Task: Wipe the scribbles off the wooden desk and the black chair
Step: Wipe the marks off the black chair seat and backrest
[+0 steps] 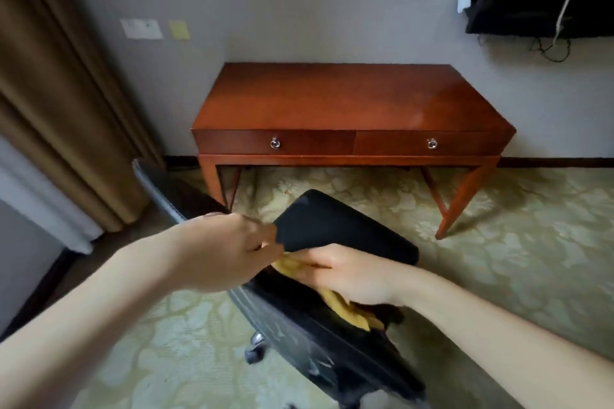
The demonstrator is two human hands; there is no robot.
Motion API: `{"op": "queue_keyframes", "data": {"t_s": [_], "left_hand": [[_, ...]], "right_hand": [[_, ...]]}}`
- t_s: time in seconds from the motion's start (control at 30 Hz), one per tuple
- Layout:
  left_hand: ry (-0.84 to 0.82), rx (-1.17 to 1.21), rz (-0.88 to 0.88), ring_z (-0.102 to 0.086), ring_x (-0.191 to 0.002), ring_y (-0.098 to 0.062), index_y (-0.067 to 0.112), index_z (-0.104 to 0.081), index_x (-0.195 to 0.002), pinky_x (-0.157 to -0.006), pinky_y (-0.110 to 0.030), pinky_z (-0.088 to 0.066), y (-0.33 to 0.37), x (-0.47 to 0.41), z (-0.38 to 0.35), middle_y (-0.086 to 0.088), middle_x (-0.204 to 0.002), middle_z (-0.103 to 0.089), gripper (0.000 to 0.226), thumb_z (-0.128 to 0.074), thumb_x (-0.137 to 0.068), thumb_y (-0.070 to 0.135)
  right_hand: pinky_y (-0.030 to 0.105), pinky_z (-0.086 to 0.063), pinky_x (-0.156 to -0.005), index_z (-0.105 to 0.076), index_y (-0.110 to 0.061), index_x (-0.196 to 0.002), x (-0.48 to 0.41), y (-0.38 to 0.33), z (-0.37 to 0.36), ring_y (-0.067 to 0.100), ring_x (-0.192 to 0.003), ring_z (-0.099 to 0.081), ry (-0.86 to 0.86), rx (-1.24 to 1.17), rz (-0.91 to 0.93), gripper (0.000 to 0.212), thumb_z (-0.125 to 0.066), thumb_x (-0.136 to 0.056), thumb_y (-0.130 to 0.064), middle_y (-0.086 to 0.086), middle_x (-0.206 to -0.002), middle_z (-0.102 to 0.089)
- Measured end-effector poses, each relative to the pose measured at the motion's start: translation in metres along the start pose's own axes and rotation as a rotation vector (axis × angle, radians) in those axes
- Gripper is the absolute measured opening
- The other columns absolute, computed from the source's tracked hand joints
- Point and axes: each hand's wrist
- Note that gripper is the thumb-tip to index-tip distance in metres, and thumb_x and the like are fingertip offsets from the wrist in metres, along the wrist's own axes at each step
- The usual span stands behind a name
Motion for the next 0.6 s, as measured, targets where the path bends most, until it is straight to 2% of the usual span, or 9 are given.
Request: {"op": "queue_keyframes", "data": {"t_s": [0.07,0.13,0.23,0.27,0.33,0.4,0.47,0.53,0.6], "left_hand": [[0.101,-0.017,0.054,-0.055,-0.094,-0.009,0.03,-0.05,-0.105,-0.094,-0.028,-0.037,0.014,0.014,-0.003,0.012,-0.1,-0.059,0.056,-0.004,-0.09,0.058],[0.259,-0.007,0.107,-0.048,-0.116,-0.006,0.033,-0.048,-0.119,-0.108,-0.032,-0.026,0.033,0.026,-0.012,0.016,-0.122,-0.055,0.069,0.003,-0.082,0.062],[0.386,0.122,0.176,-0.031,-0.135,-0.003,0.036,-0.039,-0.137,-0.117,-0.037,-0.01,0.055,0.03,-0.027,0.017,-0.145,-0.04,0.055,-0.013,-0.093,0.056],[0.437,0.166,0.192,-0.03,-0.136,-0.005,0.034,-0.038,-0.14,-0.118,-0.039,-0.008,0.06,0.029,-0.032,0.015,-0.147,-0.038,0.052,-0.018,-0.095,0.053],[0.527,0.246,0.229,-0.036,-0.135,-0.012,0.03,-0.039,-0.141,-0.117,-0.044,-0.015,0.069,0.025,-0.043,0.007,-0.145,-0.043,0.05,-0.022,-0.098,0.049],[0.565,0.2,0.277,-0.042,-0.13,-0.019,0.028,-0.042,-0.138,-0.114,-0.046,-0.019,0.076,0.021,-0.058,0.0,-0.14,-0.05,0.048,-0.02,-0.1,0.047],[0.588,0.127,0.34,-0.044,-0.127,-0.023,0.029,-0.042,-0.136,-0.113,-0.047,-0.018,0.077,0.018,-0.066,-0.004,-0.135,-0.053,0.046,-0.018,-0.101,0.044],[0.606,0.097,0.36,-0.041,-0.13,-0.024,0.029,-0.039,-0.139,-0.112,-0.046,-0.02,0.075,0.018,-0.068,-0.004,-0.14,-0.048,0.043,-0.019,-0.102,0.041],[0.535,-0.017,0.354,-0.031,-0.136,-0.025,0.027,-0.038,-0.139,-0.113,-0.051,-0.015,0.074,0.019,-0.067,0.0,-0.147,-0.039,0.04,-0.022,-0.103,0.033]], "right_hand": [[0.019,-0.035,-0.103,-0.054,-0.041,-0.126,-0.008,-0.001,-0.003,-0.005,-0.118,-0.05,0.013,-0.024,0.043,0.03,-0.043,-0.098,-0.042,-0.016,-0.127,-0.059],[0.016,-0.037,-0.099,-0.059,-0.041,-0.113,-0.016,-0.003,-0.007,-0.009,-0.11,-0.053,0.043,-0.019,0.112,0.021,-0.045,-0.099,-0.033,-0.017,-0.116,-0.063],[0.0,-0.039,-0.078,-0.058,-0.028,-0.108,-0.024,-0.008,-0.015,-0.017,-0.087,-0.053,0.135,0.024,0.259,0.02,-0.044,-0.1,-0.017,-0.019,-0.099,-0.059],[0.0,-0.04,-0.075,-0.056,-0.025,-0.106,-0.026,-0.008,-0.019,-0.014,-0.084,-0.052,0.16,0.035,0.303,0.02,-0.042,-0.1,-0.013,-0.016,-0.097,-0.058],[0.01,-0.045,-0.073,-0.056,-0.023,-0.1,-0.03,0.0,-0.029,-0.008,-0.081,-0.054,0.207,0.033,0.385,0.024,-0.038,-0.099,-0.007,-0.011,-0.093,-0.059],[0.015,-0.046,-0.071,-0.057,-0.021,-0.102,-0.033,0.014,-0.041,-0.004,-0.078,-0.058,0.269,0.007,0.449,0.025,-0.038,-0.099,-0.006,-0.006,-0.09,-0.062],[0.018,-0.05,-0.074,-0.06,-0.02,-0.108,-0.033,0.026,-0.05,0.002,-0.088,-0.062,0.334,-0.016,0.488,0.022,-0.044,-0.097,-0.011,-0.003,-0.094,-0.066],[0.017,-0.049,-0.079,-0.064,-0.024,-0.102,-0.025,0.041,-0.059,0.002,-0.092,-0.063,0.399,-0.034,0.54,0.018,-0.05,-0.096,-0.015,-0.007,-0.093,-0.067],[0.017,-0.049,-0.084,-0.068,-0.021,-0.103,-0.017,0.056,-0.067,0.0,-0.094,-0.063,0.411,-0.121,0.588,0.018,-0.052,-0.096,-0.016,-0.004,-0.098,-0.07]]}}
Point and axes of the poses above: each hand's wrist, its own x-axis away from the middle knuckle, its own z-axis out of the back of the hand, y = z × x
